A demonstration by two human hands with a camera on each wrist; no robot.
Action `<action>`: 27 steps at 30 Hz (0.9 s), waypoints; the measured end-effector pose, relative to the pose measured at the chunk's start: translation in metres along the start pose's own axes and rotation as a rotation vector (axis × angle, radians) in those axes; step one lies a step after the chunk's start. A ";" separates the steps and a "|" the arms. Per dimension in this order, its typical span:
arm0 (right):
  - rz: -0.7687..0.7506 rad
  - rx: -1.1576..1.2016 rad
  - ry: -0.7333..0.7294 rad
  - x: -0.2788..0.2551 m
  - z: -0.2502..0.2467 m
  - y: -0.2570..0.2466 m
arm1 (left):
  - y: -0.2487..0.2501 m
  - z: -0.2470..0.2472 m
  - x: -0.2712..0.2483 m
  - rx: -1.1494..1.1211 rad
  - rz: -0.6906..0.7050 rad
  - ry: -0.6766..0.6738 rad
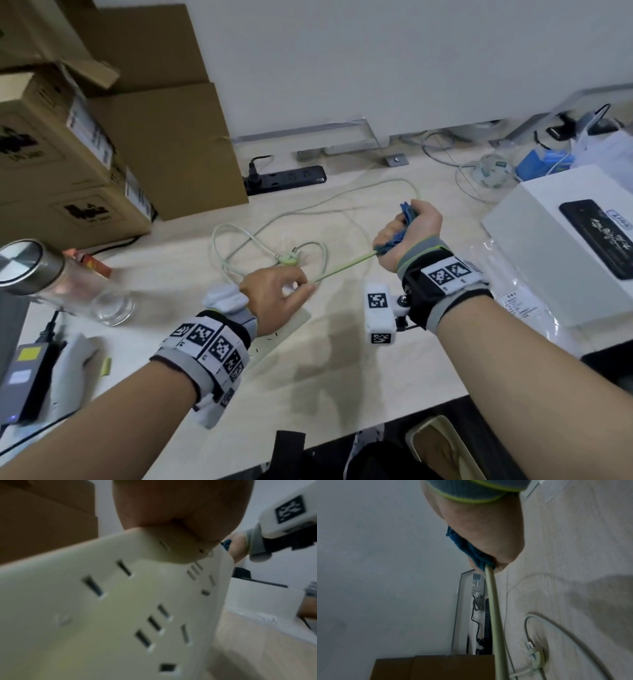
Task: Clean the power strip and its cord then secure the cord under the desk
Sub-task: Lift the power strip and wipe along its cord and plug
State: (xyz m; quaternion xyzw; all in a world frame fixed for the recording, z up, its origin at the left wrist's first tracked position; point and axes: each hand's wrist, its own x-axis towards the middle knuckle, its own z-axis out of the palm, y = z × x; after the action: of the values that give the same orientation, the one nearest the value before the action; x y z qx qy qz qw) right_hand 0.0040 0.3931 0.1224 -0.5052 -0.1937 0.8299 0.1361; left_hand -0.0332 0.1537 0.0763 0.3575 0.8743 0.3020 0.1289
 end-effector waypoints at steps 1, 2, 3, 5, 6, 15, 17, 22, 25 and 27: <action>-0.010 0.016 -0.026 0.001 0.000 0.001 | 0.000 0.003 0.001 -0.016 -0.013 0.013; -0.021 0.033 -0.046 0.000 0.001 0.002 | -0.001 0.006 0.002 -0.018 -0.016 0.019; -0.030 0.049 -0.057 -0.001 0.003 0.003 | -0.001 0.010 0.003 0.002 -0.014 0.011; -0.038 0.055 -0.084 -0.008 0.007 0.009 | 0.003 0.014 0.007 0.060 -0.015 -0.004; -0.039 0.045 -0.116 -0.012 0.011 0.015 | 0.006 0.015 0.009 0.073 -0.007 -0.005; -0.076 -0.314 -0.079 -0.025 0.033 0.054 | 0.038 0.009 0.036 0.188 0.111 -0.086; -0.075 -0.379 -0.079 -0.023 0.030 0.051 | 0.043 0.009 0.032 0.242 0.167 -0.092; -0.060 -0.357 -0.020 -0.009 0.017 0.036 | 0.029 0.009 0.024 0.468 0.242 -0.235; -0.084 -0.299 0.059 -0.003 0.010 0.007 | 0.012 0.011 0.016 0.521 0.246 -0.330; -0.095 -0.263 0.092 0.001 0.007 -0.004 | -0.001 0.018 0.010 0.572 0.226 -0.406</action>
State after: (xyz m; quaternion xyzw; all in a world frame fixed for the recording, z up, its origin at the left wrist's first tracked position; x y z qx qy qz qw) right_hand -0.0023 0.3954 0.1262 -0.5463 -0.3183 0.7659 0.1166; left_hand -0.0327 0.1675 0.0613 0.5262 0.8349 -0.0191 0.1605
